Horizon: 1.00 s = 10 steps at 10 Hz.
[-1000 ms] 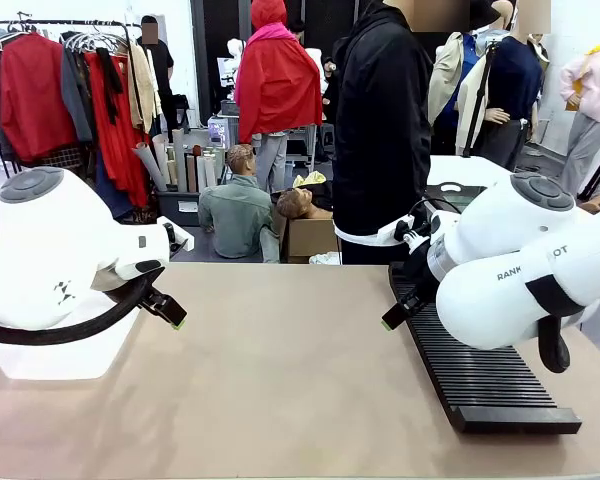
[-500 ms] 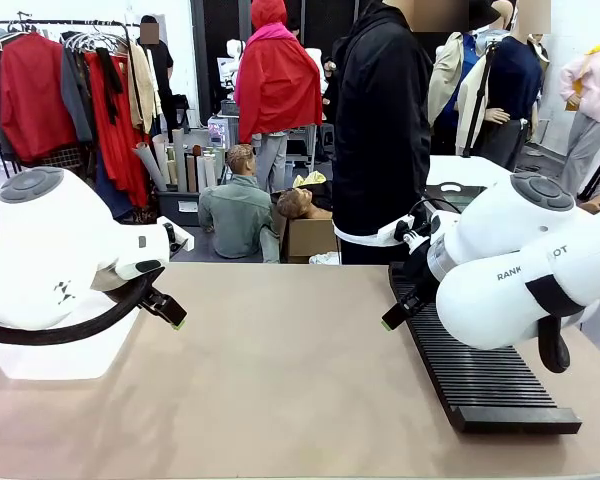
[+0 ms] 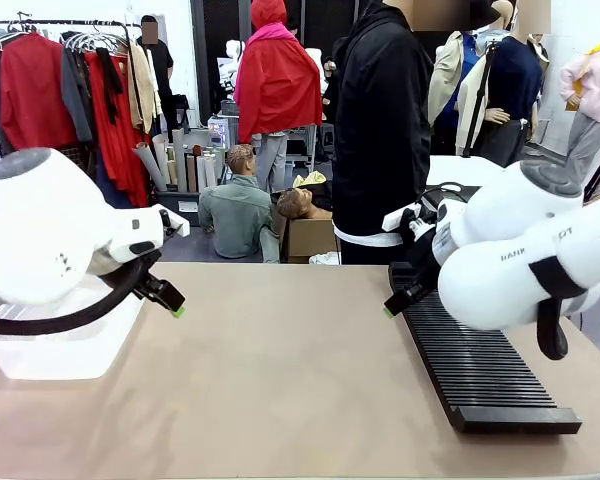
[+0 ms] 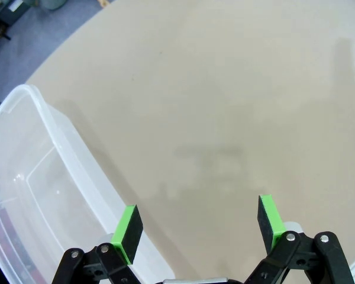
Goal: Sort PCBs into racks and boxes based on the side picked up.
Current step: Pick up the Blank PCB handed by the Human.
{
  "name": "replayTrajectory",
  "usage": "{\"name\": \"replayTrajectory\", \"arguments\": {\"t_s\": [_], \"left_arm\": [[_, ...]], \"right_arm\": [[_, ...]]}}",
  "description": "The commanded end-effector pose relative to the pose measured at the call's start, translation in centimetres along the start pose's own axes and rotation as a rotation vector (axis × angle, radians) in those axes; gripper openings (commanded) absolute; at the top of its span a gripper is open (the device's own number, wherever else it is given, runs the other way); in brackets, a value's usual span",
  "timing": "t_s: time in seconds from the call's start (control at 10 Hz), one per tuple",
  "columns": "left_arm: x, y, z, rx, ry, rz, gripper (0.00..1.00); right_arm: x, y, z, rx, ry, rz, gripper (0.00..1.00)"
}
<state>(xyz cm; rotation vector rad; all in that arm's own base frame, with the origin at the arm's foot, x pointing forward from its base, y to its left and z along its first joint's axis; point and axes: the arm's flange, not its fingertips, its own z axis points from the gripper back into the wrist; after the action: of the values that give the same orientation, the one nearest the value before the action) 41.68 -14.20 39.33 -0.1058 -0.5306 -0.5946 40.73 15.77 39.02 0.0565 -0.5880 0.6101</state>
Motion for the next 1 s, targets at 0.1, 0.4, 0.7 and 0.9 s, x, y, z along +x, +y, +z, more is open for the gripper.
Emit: {"name": "replayTrajectory", "arguments": {"t_s": [0.1,0.4,0.7,0.9], "left_arm": [[2.3,4.4,1.6,-0.126,0.015,-0.018,1.0],[5.4,8.8,3.5,-0.239,0.008,0.011,1.0],[6.4,12.6,5.1,-0.432,0.044,0.066,1.0],[4.9,15.5,7.2,-0.519,0.001,0.102,1.0]], "right_arm": [[1.9,-4.3,2.2,0.108,-0.002,0.0,1.0],[4.1,-9.7,4.2,0.26,0.026,-0.016,1.0],[5.2,-14.1,5.5,0.331,0.035,-0.069,1.0],[3.9,-16.3,6.9,0.386,-0.02,-0.123,1.0]]}}
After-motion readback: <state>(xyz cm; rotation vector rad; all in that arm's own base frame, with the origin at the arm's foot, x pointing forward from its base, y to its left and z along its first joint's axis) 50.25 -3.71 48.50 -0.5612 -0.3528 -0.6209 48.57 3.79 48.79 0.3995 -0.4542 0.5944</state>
